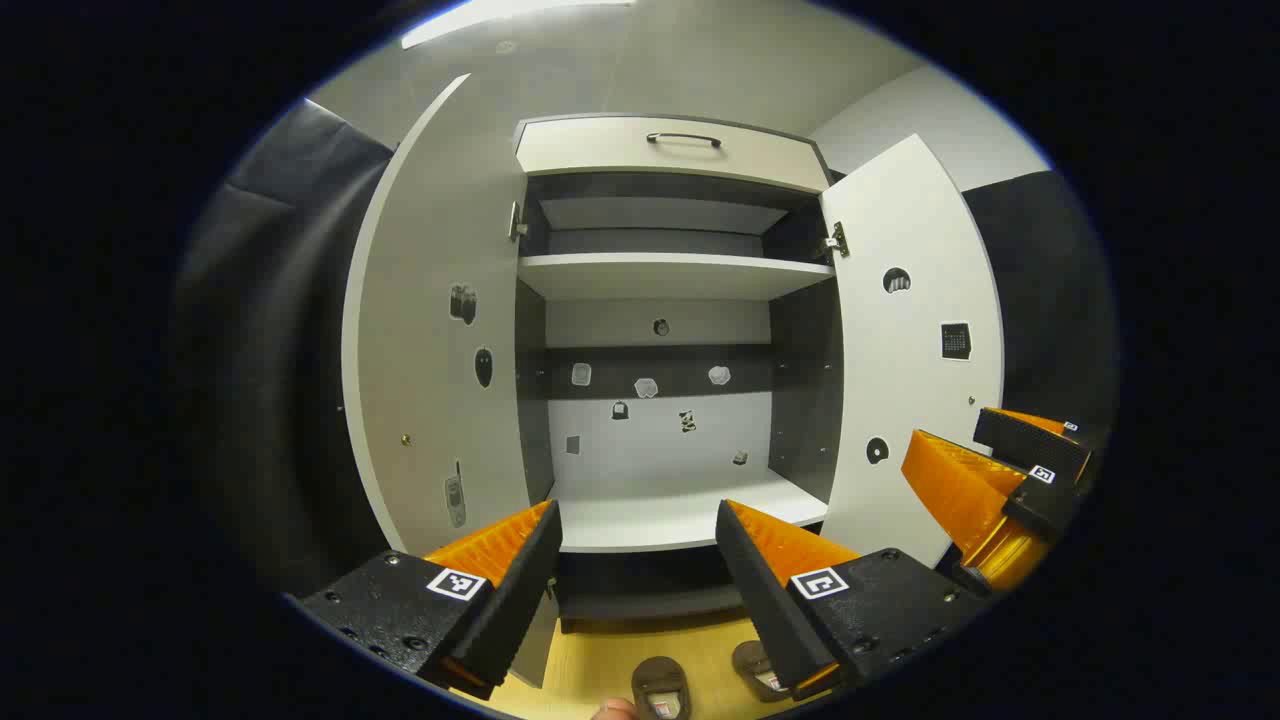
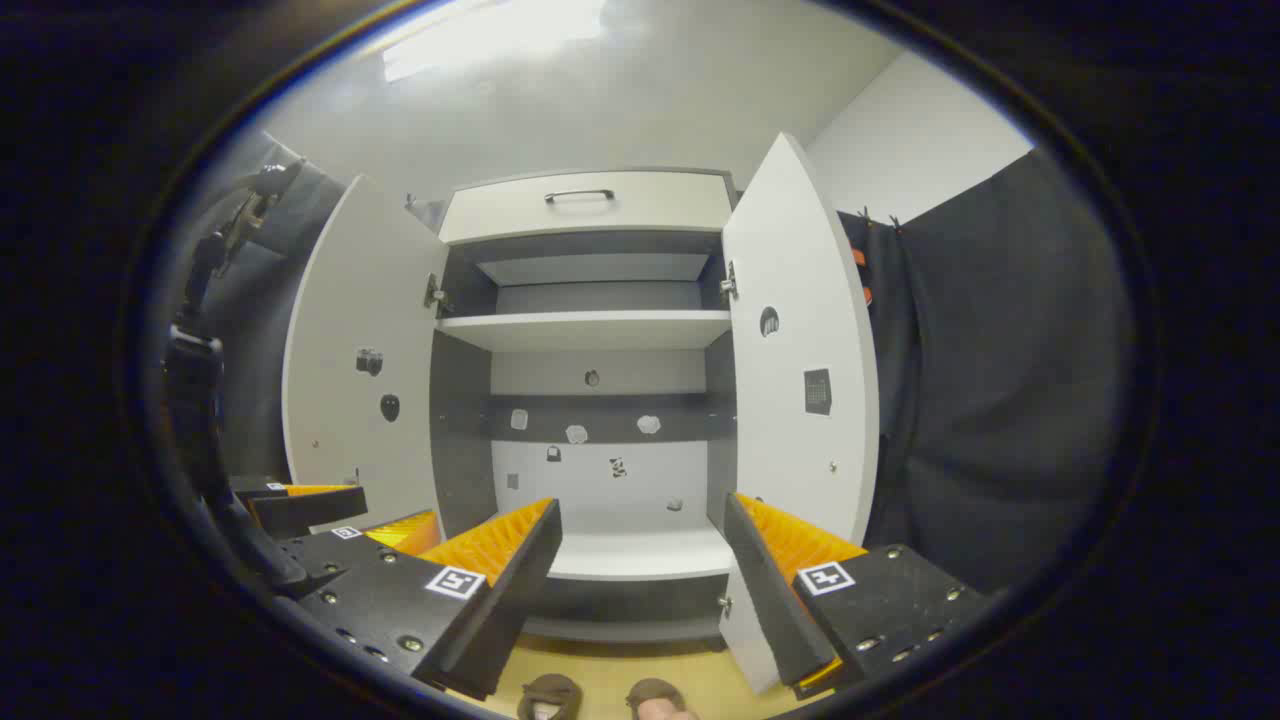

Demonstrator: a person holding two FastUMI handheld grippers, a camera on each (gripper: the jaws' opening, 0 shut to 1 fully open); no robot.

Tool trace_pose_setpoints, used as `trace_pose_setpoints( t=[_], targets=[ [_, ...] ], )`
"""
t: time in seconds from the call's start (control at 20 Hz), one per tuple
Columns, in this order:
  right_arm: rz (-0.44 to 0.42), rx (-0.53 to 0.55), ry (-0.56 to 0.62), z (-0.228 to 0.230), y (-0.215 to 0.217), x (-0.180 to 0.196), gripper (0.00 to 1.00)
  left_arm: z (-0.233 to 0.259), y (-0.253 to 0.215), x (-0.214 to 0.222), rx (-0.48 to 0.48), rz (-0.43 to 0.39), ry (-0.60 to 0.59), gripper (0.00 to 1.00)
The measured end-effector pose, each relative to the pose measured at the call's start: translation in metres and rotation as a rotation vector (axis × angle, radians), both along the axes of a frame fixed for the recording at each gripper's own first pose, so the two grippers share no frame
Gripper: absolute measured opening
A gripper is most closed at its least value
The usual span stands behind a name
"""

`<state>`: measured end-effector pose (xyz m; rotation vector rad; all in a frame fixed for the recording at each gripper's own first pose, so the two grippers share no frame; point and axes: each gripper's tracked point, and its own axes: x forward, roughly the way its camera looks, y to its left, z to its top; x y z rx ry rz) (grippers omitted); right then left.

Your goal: Grab one shoe with the right hand and put it into the shoe cabinet, grab the other shoe with the left hand and put it into the shoe cabinet; then close the right door with the right hand and the left door with the left hand.

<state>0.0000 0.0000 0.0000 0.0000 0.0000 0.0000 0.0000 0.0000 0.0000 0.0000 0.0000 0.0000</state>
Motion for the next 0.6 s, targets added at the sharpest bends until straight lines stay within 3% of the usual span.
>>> trace_pose_setpoints(
  t=[0.6],
  targets=[
    [0.04,-0.005,0.071,-0.033,0.004,0.004,0.97,0.004,0.015,0.0,-0.007,0.053,-0.007,0.95]
  ],
)
